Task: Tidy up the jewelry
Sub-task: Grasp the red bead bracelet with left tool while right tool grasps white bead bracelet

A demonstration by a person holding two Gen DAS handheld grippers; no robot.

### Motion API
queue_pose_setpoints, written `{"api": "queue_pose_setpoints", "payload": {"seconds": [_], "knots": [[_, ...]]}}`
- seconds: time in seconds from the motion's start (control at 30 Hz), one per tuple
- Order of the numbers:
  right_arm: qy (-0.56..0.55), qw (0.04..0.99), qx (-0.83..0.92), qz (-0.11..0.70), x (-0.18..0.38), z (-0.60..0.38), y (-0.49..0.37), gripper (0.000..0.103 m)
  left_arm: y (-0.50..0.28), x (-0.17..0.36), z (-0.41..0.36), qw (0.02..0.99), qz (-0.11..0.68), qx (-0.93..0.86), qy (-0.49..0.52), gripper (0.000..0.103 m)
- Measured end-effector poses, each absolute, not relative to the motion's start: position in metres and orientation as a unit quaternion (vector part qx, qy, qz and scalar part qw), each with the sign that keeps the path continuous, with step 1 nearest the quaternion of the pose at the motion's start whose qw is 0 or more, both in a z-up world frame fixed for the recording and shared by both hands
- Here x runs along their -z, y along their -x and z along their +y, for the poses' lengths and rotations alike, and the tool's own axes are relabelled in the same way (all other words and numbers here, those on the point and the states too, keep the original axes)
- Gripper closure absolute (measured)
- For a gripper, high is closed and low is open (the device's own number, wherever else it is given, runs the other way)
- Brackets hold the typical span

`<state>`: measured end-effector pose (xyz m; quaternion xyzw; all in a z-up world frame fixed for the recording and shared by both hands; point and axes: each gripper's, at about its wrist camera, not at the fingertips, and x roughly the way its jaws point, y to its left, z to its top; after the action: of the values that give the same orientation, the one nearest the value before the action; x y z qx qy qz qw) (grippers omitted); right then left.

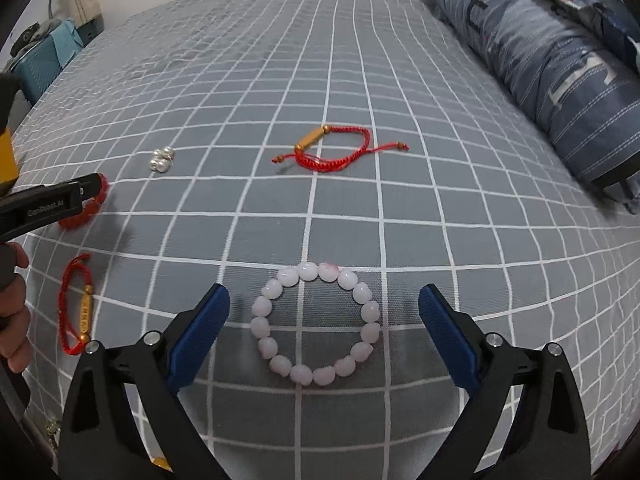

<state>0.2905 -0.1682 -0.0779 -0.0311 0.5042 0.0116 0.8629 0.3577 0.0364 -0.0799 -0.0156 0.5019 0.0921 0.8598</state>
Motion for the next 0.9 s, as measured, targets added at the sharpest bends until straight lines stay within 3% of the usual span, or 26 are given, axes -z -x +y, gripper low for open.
{"api": "queue_pose_setpoints", "payload": {"seconds": [0.23,0.4,0.53,0.6,0.7,0.8,0.83,0.9], "knots": [[0.018,0.854,-0.011,0.52,0.092,-0.173,-0.304,0.018,-0.365,0.095,0.041,0.852,0.516,-0.088,0.02,0.008],[0.021,0.848,-0.026,0.529,0.095,-0.169,-0.304,0.038,-0.366,0.099,0.042,0.849,0.52,-0.087,0.016,0.02],[0.017,0.846,-0.027,0.533,0.093,-0.168,-0.304,0.055,-0.361,0.096,0.036,0.849,0.523,-0.075,0.015,0.04],[0.017,0.845,-0.025,0.534,0.093,-0.168,-0.305,0.069,-0.359,0.095,0.034,0.848,0.525,-0.071,0.016,0.05],[0.019,0.845,-0.027,0.535,0.094,-0.169,-0.304,0.084,-0.356,0.092,0.034,0.847,0.525,-0.072,0.022,0.072],[0.007,0.85,-0.026,0.526,0.09,-0.174,-0.302,0.085,-0.355,0.088,0.04,0.849,0.522,-0.065,0.048,0.082],[0.005,0.854,-0.021,0.52,0.087,-0.176,-0.301,0.085,-0.355,0.086,0.042,0.85,0.521,-0.065,0.053,0.09],[0.0,0.861,-0.016,0.509,0.081,-0.179,-0.298,0.085,-0.352,0.081,0.044,0.853,0.515,-0.064,0.06,0.09]]}}
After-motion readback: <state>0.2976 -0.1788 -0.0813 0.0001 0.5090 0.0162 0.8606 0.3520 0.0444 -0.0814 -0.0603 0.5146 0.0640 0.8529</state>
